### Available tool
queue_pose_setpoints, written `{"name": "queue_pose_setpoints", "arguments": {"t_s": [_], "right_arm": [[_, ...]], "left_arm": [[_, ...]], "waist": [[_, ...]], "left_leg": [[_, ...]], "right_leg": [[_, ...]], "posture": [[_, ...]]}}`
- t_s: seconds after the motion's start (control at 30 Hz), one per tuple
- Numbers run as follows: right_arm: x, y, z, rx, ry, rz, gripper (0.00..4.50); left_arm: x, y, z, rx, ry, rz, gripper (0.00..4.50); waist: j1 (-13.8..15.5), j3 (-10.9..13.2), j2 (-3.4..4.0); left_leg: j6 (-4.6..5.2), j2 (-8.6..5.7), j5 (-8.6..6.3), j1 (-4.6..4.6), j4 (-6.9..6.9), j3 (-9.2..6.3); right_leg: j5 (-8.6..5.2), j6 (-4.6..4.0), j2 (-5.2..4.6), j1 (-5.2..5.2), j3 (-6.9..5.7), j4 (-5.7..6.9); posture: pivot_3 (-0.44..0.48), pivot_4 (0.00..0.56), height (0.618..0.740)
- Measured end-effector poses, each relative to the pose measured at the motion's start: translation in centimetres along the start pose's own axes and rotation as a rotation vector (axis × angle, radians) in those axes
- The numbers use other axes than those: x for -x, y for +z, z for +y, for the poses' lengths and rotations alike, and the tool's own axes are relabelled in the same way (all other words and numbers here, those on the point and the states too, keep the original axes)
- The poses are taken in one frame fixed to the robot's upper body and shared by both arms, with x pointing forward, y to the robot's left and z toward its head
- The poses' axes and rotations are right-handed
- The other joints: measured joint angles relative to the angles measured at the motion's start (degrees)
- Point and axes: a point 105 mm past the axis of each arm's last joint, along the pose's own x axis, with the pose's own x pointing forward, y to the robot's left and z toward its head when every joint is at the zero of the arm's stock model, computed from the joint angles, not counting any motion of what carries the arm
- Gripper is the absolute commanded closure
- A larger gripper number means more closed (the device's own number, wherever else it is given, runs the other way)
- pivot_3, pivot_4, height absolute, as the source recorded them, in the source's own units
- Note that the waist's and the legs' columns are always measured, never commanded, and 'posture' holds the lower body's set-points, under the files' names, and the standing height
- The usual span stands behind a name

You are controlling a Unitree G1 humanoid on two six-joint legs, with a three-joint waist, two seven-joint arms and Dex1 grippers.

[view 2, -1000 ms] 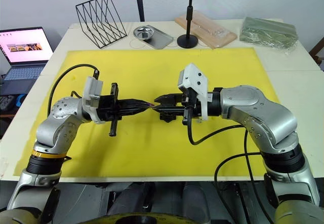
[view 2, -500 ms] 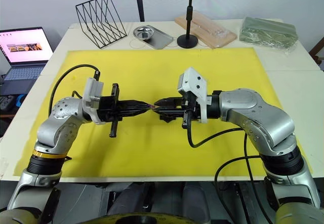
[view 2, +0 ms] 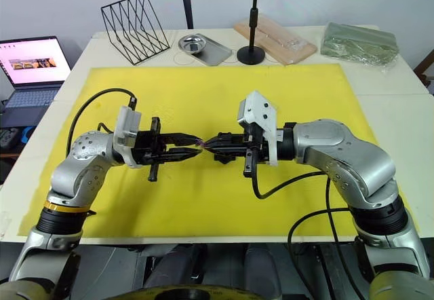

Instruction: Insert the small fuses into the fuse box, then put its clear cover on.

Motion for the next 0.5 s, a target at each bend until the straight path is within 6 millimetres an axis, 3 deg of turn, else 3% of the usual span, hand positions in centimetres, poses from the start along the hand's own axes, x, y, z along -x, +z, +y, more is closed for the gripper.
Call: {"name": "queue_pose_setpoints", "arguments": {"t_s": [0.17,0.23,0.37,0.5], "right_arm": [[0.7,0.3,-1.6,0.109,-0.088,0.163,4.5],[0.7,-0.6,-2.3,0.163,-0.124,0.245,4.5],[1.0,-2.7,-4.0,0.222,-0.175,0.373,4.5],[0.9,-3.5,-4.5,0.238,-0.176,0.402,4.5]], "left_arm": [[1.6,-1.7,-0.2,0.056,0.098,0.036,0.57],[1.7,-2.4,0.0,0.061,0.153,0.049,0.04],[0.7,-4.0,-0.2,0.009,0.205,0.099,0.04],[-0.2,-5.0,0.1,-0.024,0.236,0.123,0.04]], "waist": [[0.16,0.0,0.0],[0.28,0.0,0.0],[0.25,0.0,-0.02],[0.14,0.0,-0.02]], "left_leg": [[0.0,0.05,0.0,0.02,-0.01,0.02],[0.0,0.05,0.0,0.02,0.02,0.04],[0.0,0.04,0.0,0.02,0.01,0.16],[0.0,0.09,0.0,0.04,-0.02,0.18]], "right_leg": [[0.0,-0.02,0.04,0.01,0.0,-0.01],[0.01,-0.02,0.03,0.04,0.0,-0.01],[0.01,-0.01,0.01,0.04,0.03,-0.05],[0.03,-0.04,0.04,0.02,0.04,-0.04]], "posture": [[0.0,0.15,0.74],[0.0,0.15,0.74],[0.0,0.15,0.74],[0.0,0.15,0.74]]}}
